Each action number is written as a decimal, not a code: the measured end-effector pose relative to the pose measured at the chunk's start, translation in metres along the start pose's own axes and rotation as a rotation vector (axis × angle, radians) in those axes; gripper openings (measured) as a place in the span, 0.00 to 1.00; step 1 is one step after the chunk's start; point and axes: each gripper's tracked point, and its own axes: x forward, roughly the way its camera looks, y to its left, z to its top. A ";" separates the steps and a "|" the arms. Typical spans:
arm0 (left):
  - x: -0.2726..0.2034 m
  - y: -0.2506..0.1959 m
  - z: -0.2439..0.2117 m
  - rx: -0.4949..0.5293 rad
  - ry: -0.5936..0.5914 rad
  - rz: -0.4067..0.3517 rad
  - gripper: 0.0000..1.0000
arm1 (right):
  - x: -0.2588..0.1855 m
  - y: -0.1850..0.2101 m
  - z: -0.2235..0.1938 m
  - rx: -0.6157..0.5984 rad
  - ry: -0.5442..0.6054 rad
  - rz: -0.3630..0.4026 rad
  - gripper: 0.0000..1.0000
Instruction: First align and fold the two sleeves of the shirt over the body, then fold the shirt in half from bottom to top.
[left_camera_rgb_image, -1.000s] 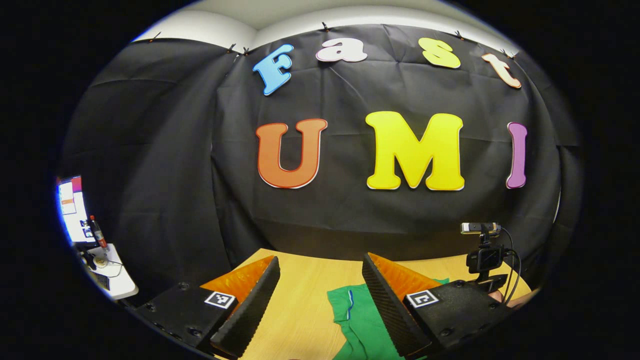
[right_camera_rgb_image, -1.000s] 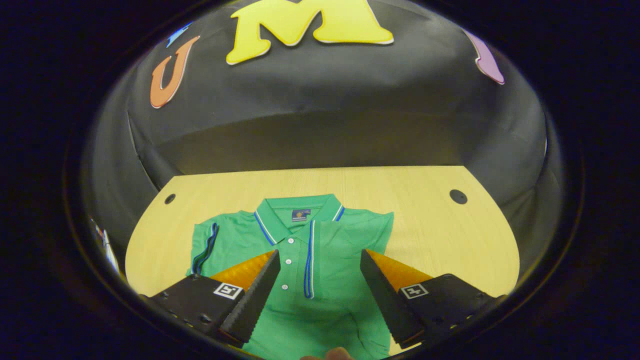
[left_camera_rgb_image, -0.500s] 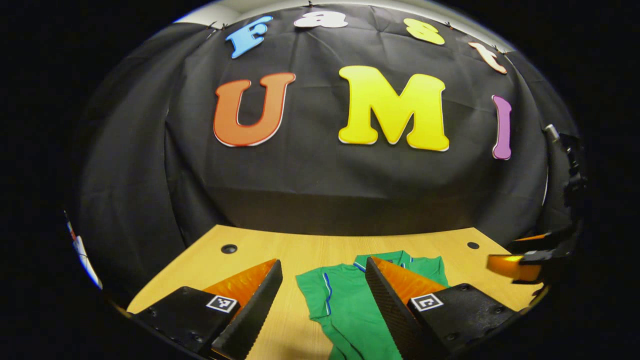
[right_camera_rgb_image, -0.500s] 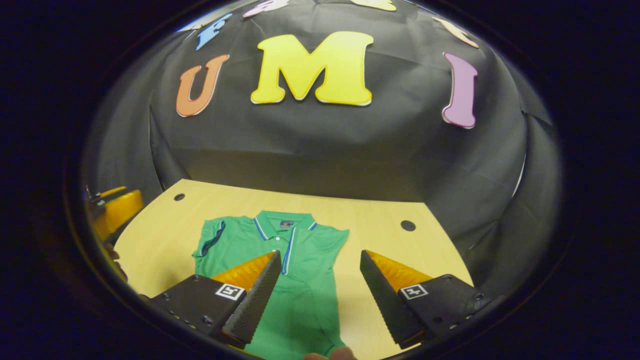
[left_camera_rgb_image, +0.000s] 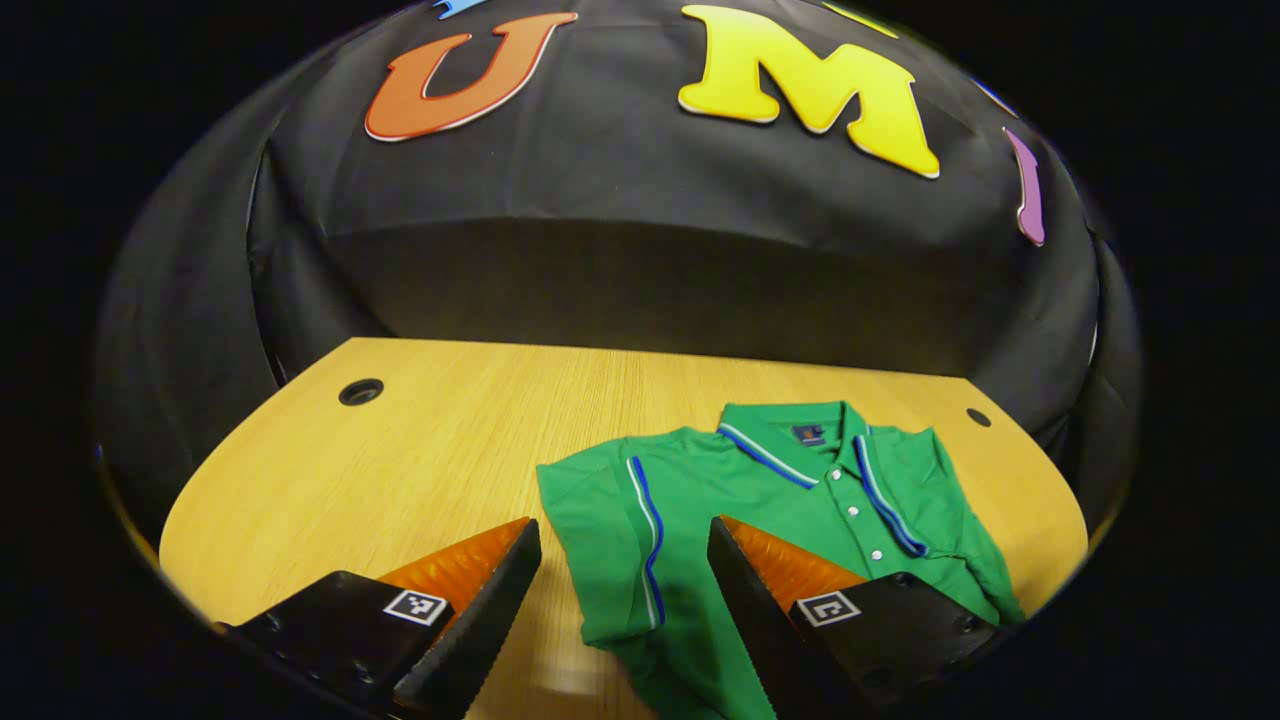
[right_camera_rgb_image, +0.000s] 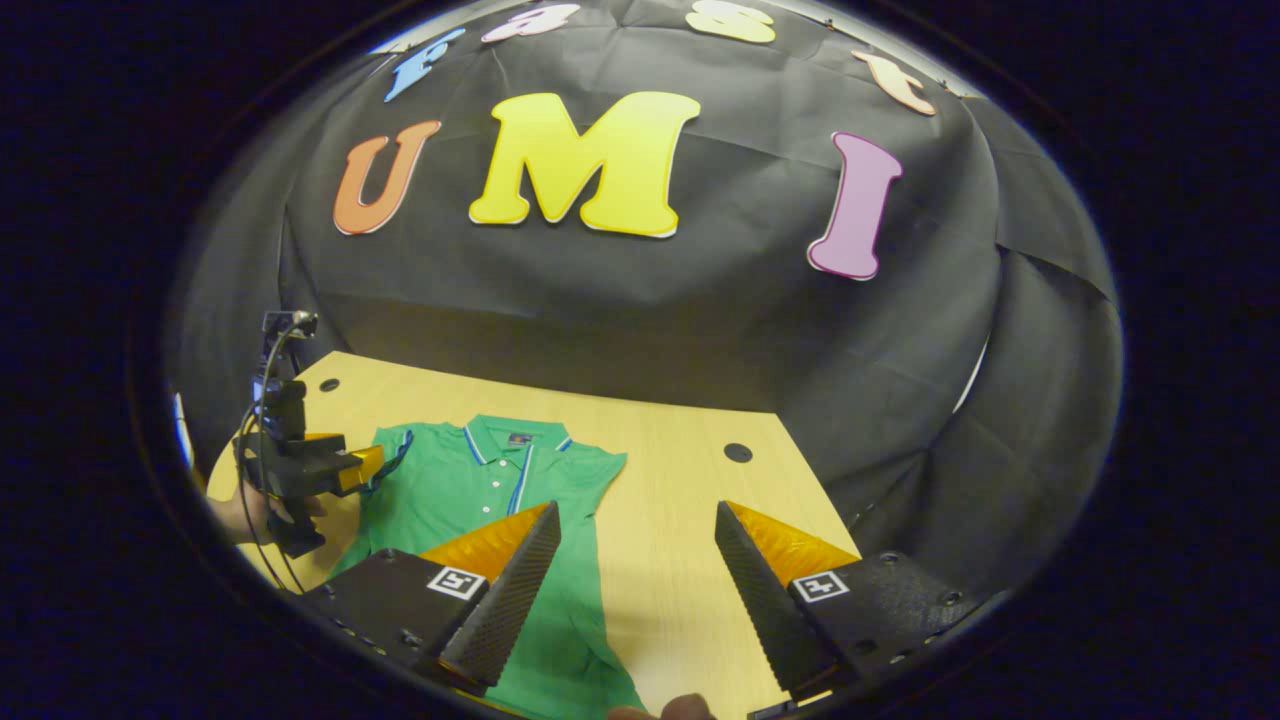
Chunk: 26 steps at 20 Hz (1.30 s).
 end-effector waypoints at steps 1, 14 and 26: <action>0.007 0.003 -0.007 0.008 0.016 0.005 1.00 | -0.001 -0.003 0.000 -0.001 0.003 -0.009 0.97; 0.024 0.010 -0.028 0.060 0.079 -0.022 0.78 | 0.004 0.002 -0.023 0.018 0.076 -0.011 0.97; 0.010 0.012 0.001 0.038 -0.003 -0.031 0.08 | 0.003 -0.005 -0.029 0.067 0.079 -0.003 0.95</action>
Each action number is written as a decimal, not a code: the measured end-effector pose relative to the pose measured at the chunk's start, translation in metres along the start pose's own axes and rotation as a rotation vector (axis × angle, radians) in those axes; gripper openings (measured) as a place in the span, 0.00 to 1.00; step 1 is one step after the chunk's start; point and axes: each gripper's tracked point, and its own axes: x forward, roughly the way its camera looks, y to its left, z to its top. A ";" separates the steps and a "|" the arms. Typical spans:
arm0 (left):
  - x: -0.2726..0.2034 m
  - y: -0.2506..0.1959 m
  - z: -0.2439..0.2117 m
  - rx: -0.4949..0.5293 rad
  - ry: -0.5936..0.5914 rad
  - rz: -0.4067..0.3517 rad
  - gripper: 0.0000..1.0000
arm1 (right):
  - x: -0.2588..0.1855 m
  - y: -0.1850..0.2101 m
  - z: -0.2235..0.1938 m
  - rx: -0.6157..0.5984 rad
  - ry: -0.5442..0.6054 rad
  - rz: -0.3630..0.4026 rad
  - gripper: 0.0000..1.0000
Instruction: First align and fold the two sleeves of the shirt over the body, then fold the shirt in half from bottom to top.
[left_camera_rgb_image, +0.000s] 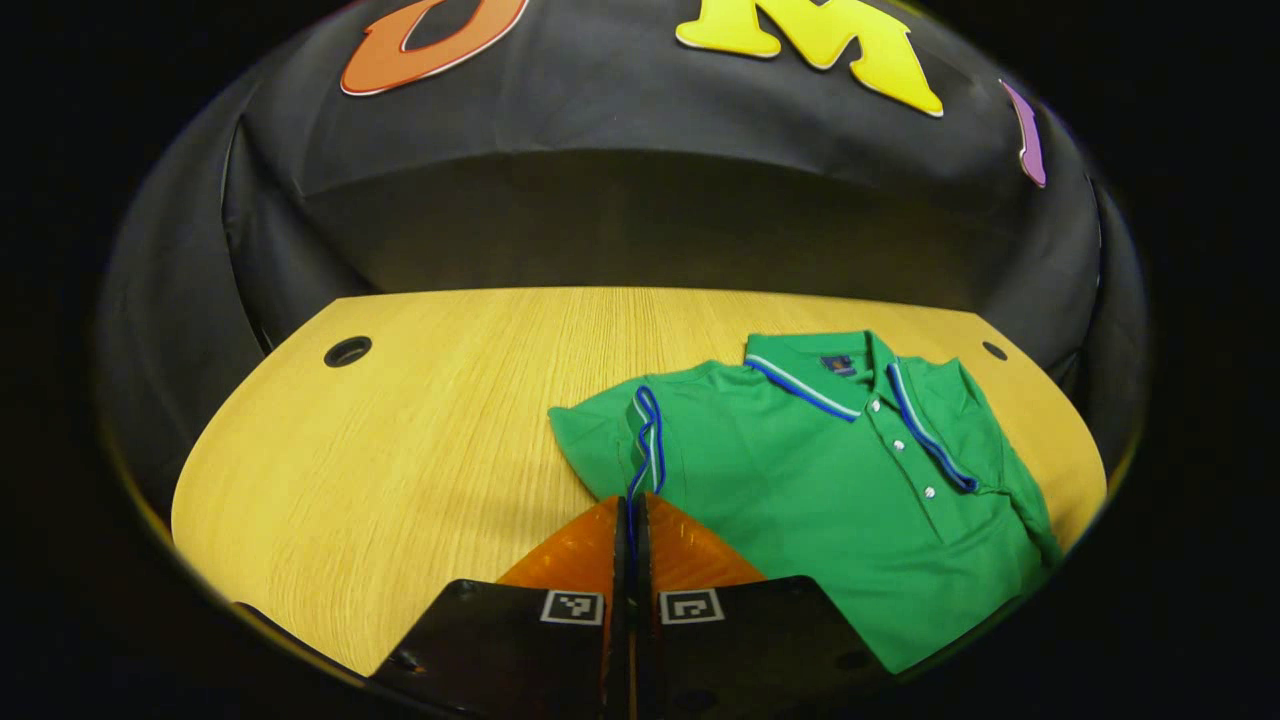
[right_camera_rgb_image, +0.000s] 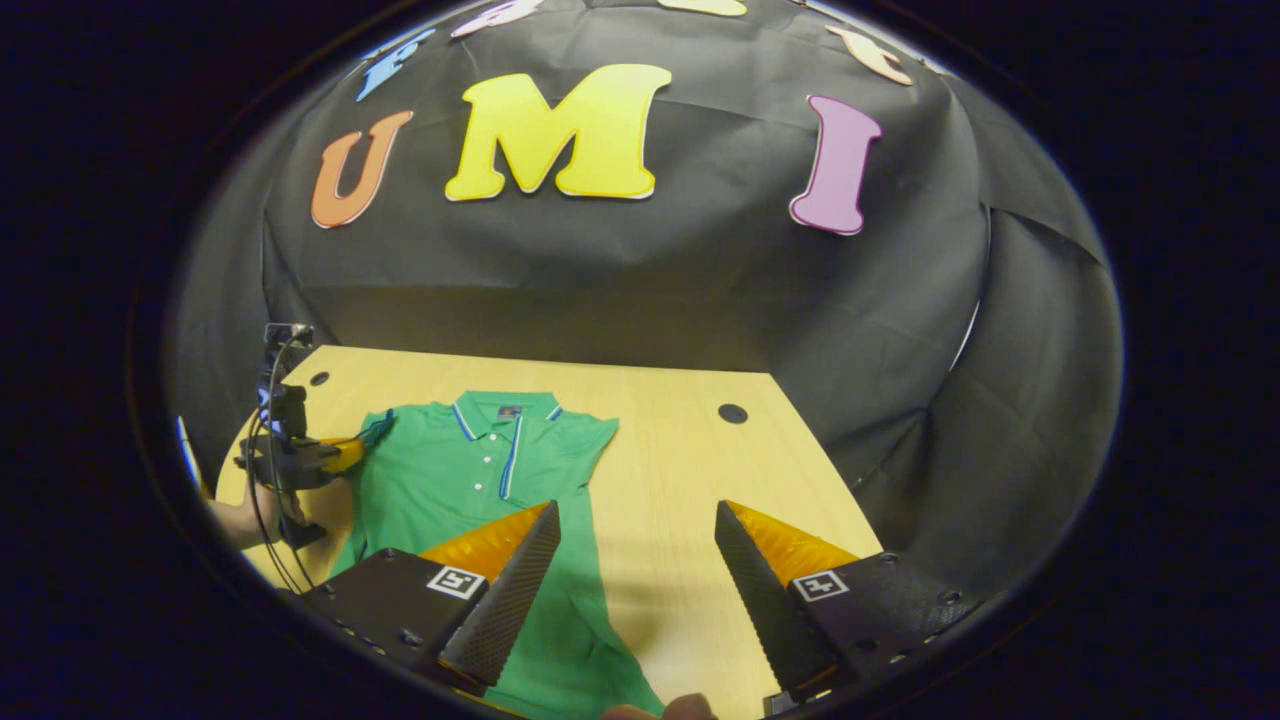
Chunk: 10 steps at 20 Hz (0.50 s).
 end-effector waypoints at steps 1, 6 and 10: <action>-0.006 -0.004 0.010 -0.002 -0.022 -0.011 0.08 | 0.000 -0.001 0.000 0.005 -0.004 0.001 0.95; -0.023 -0.034 0.044 0.014 -0.056 -0.053 0.07 | -0.007 -0.001 0.001 0.039 -0.018 0.021 0.95; -0.020 -0.073 0.053 0.014 -0.044 -0.083 0.08 | -0.017 -0.014 0.004 0.051 -0.046 0.013 0.95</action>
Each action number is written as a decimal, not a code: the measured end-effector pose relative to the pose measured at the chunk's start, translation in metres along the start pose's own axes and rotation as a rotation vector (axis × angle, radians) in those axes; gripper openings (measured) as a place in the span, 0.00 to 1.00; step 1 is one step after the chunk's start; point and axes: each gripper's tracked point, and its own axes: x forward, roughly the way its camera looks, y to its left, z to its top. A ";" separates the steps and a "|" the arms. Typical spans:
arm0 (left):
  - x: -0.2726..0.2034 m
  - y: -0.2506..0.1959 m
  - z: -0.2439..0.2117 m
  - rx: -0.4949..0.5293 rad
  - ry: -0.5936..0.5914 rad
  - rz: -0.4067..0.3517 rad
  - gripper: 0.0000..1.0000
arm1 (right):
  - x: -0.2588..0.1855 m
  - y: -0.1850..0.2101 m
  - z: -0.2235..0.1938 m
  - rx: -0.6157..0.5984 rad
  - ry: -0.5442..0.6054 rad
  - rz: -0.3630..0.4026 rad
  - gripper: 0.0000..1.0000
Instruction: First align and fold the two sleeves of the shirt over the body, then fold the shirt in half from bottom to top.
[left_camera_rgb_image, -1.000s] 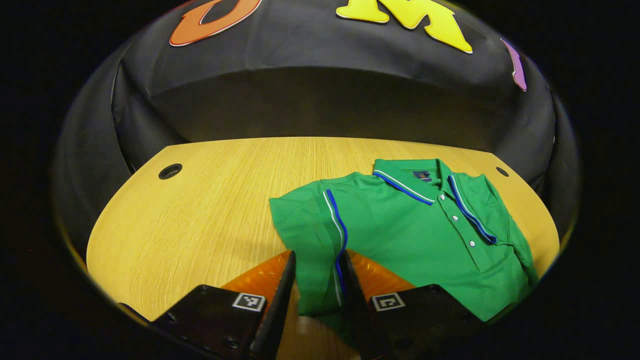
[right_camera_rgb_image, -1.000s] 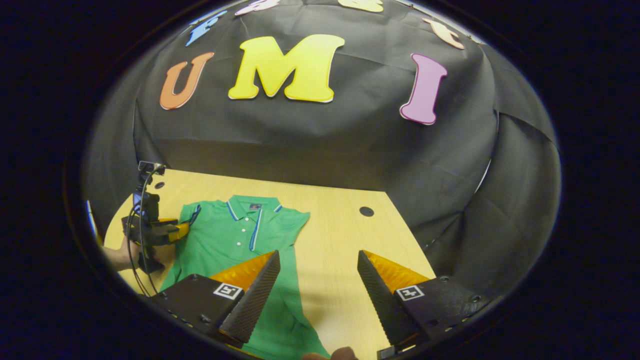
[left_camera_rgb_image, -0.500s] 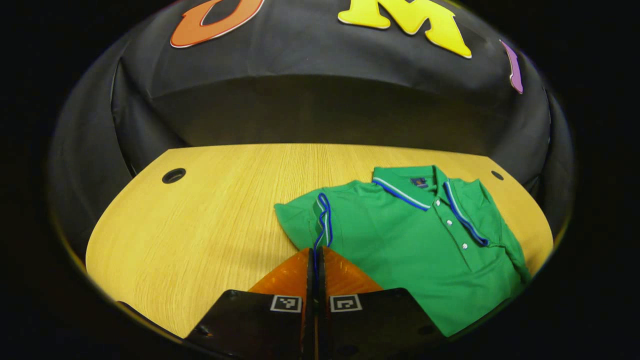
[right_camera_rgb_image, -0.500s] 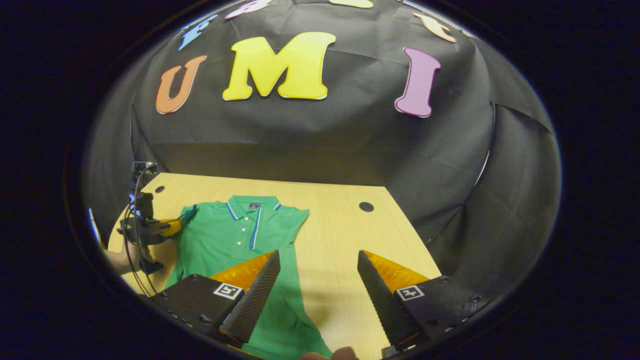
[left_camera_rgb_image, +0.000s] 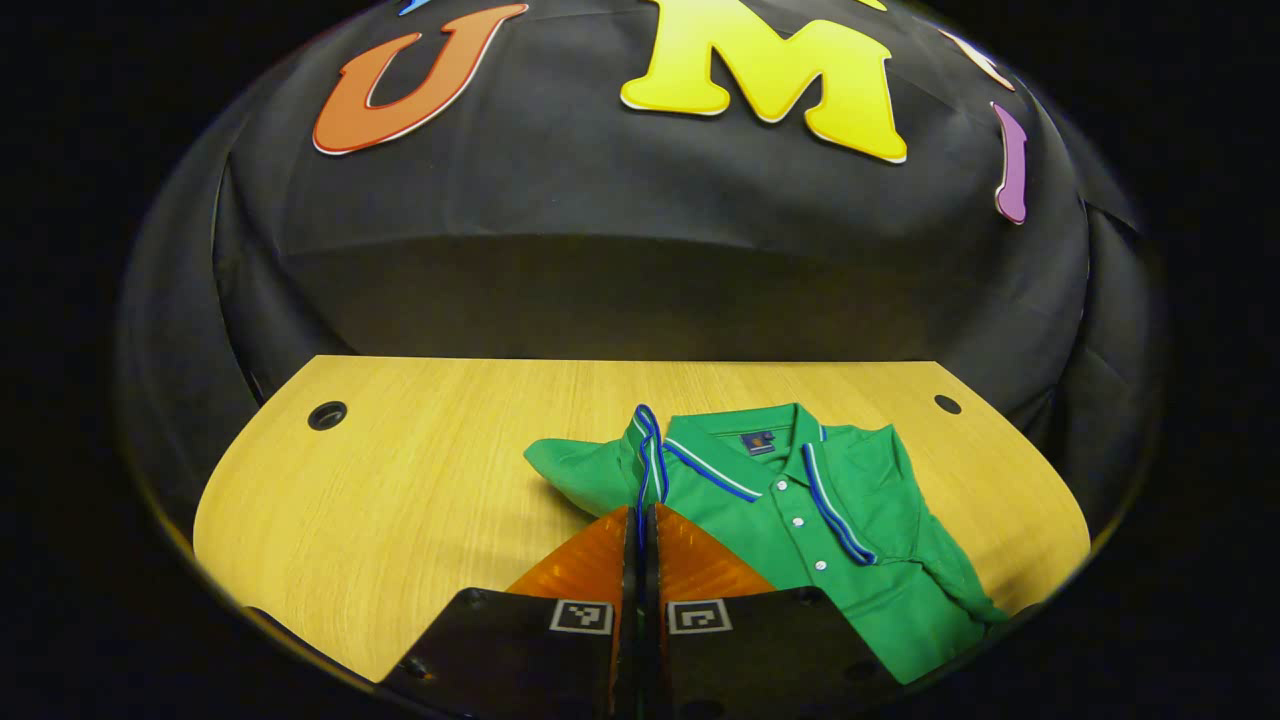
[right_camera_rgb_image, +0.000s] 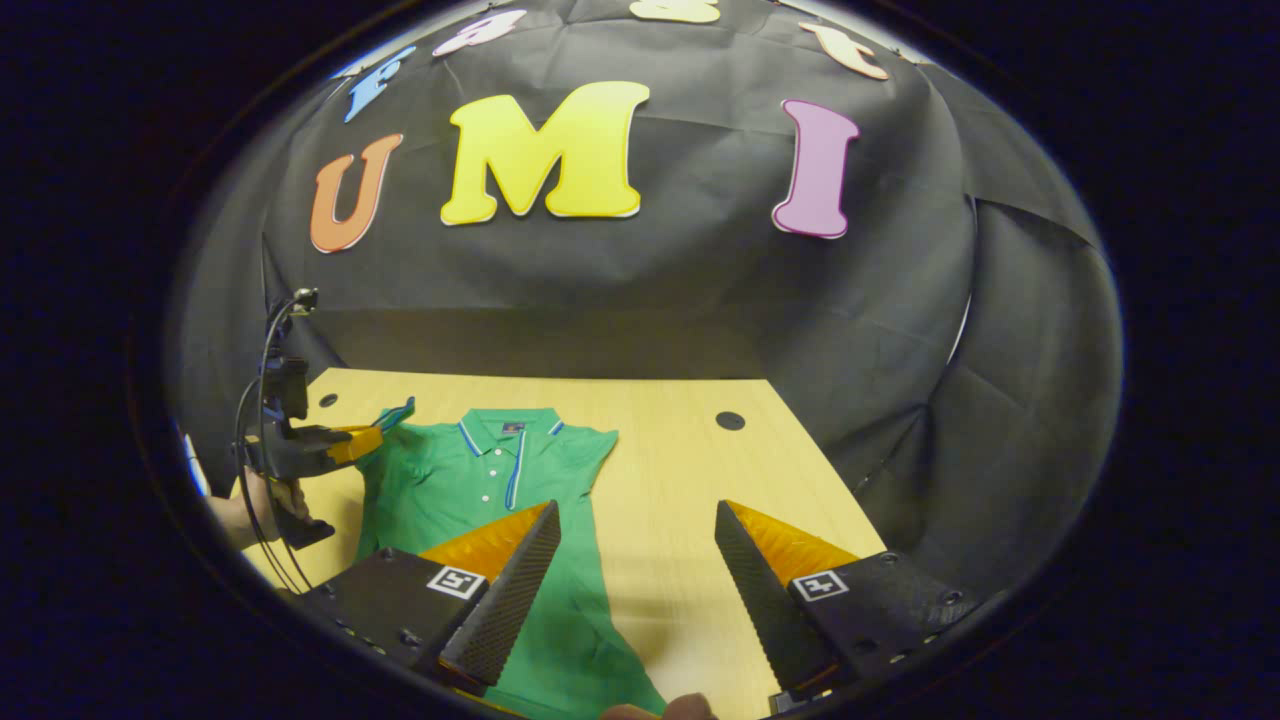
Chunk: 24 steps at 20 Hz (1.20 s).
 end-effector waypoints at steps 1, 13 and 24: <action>0.004 -0.010 0.000 0.006 0.005 -0.008 0.08 | -0.003 -0.007 0.000 0.009 -0.004 -0.011 0.95; 0.025 -0.079 -0.017 -0.029 0.056 -0.046 0.17 | -0.019 -0.054 -0.009 0.054 -0.012 -0.087 0.95; -0.094 -0.054 0.038 -0.020 -0.136 0.037 1.00 | -0.037 -0.004 0.004 -0.017 -0.101 0.054 0.95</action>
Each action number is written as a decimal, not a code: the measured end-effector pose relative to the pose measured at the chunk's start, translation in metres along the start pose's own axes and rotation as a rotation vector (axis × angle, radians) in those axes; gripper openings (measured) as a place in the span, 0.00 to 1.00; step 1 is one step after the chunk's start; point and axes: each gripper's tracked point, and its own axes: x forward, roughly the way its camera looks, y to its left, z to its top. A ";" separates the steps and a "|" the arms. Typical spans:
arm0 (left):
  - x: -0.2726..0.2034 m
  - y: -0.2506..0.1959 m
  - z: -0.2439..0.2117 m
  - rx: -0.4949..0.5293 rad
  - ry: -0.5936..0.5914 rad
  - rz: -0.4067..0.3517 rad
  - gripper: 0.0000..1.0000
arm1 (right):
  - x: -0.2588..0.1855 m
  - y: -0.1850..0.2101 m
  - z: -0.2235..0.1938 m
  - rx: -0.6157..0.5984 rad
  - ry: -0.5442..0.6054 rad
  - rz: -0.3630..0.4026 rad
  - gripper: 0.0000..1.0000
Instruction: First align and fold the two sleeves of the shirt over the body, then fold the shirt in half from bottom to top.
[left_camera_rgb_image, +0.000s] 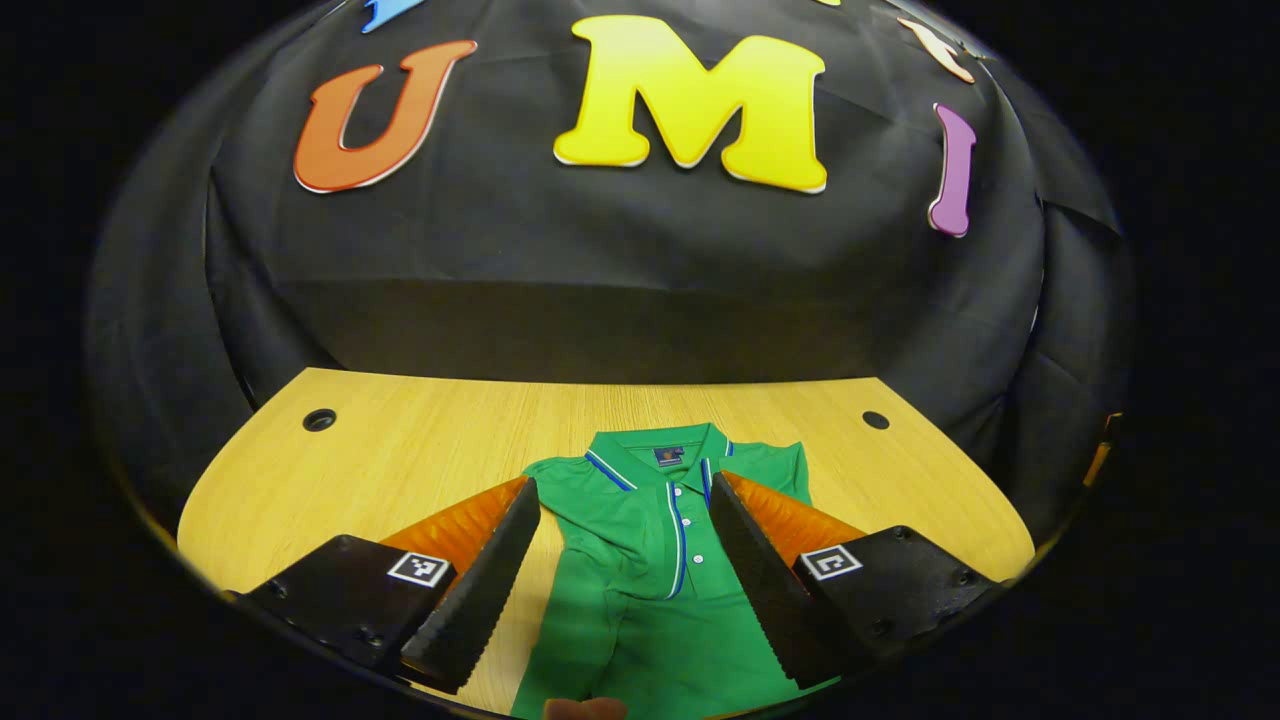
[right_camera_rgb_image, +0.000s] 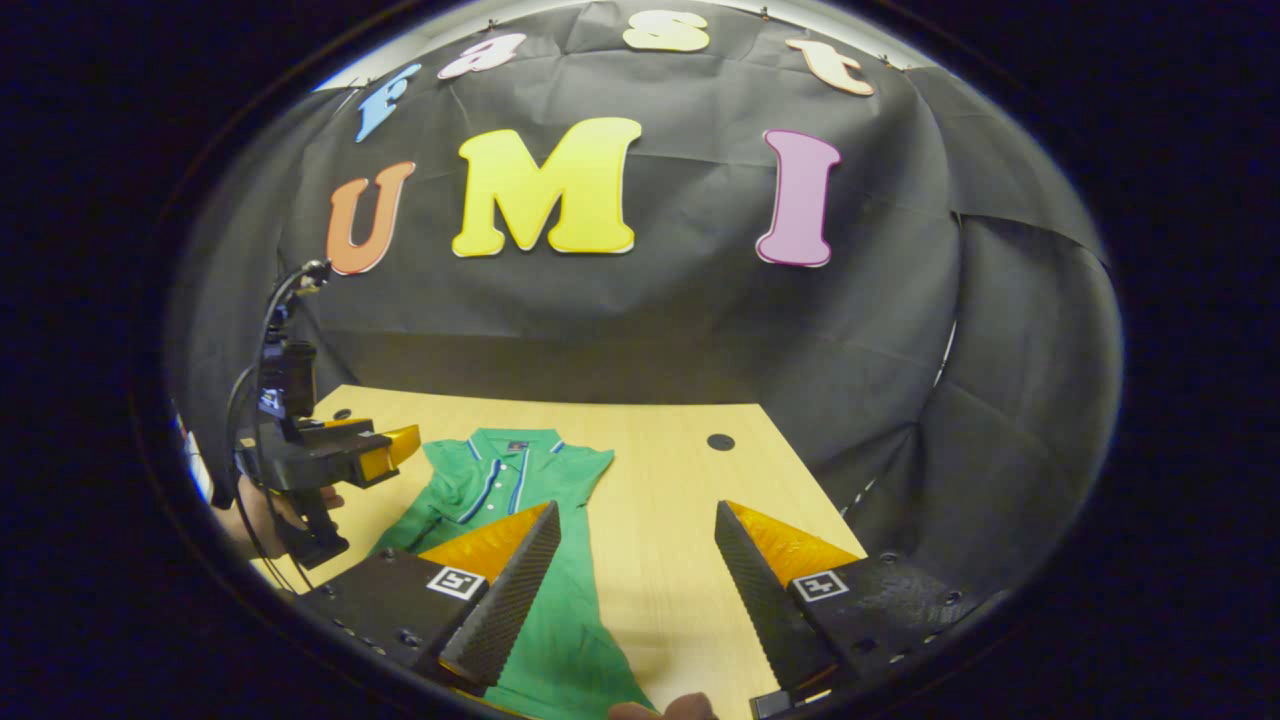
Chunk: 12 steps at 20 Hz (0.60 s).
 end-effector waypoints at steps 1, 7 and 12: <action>-0.019 0.002 0.003 -0.003 -0.014 0.004 1.00 | -0.003 0.004 0.000 -0.005 -0.009 0.024 0.97; -0.122 0.017 -0.001 0.025 -0.057 -0.001 1.00 | -0.030 0.024 -0.022 -0.074 -0.004 0.099 0.97; -0.178 0.035 -0.046 0.056 0.008 -0.007 1.00 | -0.049 0.022 -0.059 -0.120 0.038 0.158 0.95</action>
